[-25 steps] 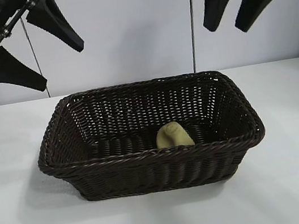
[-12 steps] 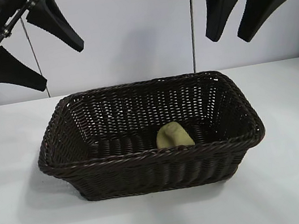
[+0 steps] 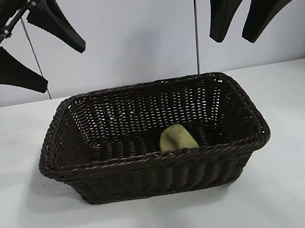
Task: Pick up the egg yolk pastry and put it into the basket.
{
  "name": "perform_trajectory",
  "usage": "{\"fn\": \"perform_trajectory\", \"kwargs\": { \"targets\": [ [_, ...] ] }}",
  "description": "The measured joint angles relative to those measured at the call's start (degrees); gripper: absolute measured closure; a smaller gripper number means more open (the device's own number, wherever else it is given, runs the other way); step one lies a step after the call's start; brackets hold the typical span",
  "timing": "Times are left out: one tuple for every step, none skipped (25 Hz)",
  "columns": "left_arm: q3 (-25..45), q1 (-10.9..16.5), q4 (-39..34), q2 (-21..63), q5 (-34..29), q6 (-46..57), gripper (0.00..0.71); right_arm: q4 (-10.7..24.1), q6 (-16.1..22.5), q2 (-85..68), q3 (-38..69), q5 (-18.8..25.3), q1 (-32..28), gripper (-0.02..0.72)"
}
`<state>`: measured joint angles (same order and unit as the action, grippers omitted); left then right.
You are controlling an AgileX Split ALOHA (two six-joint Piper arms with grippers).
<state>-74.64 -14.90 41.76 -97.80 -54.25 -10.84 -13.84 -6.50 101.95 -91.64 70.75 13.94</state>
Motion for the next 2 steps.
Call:
{"fn": "perform_trajectory", "kwargs": {
  "targets": [
    [0.0, 0.0, 0.0, 0.0, 0.0, 0.0, 0.144, 0.0, 0.0, 0.0, 0.0, 0.0, 0.0, 0.29],
    [0.0, 0.0, 0.0, 0.0, 0.0, 0.0, 0.144, 0.0, 0.0, 0.0, 0.0, 0.0, 0.0, 0.29]
  ]
}}
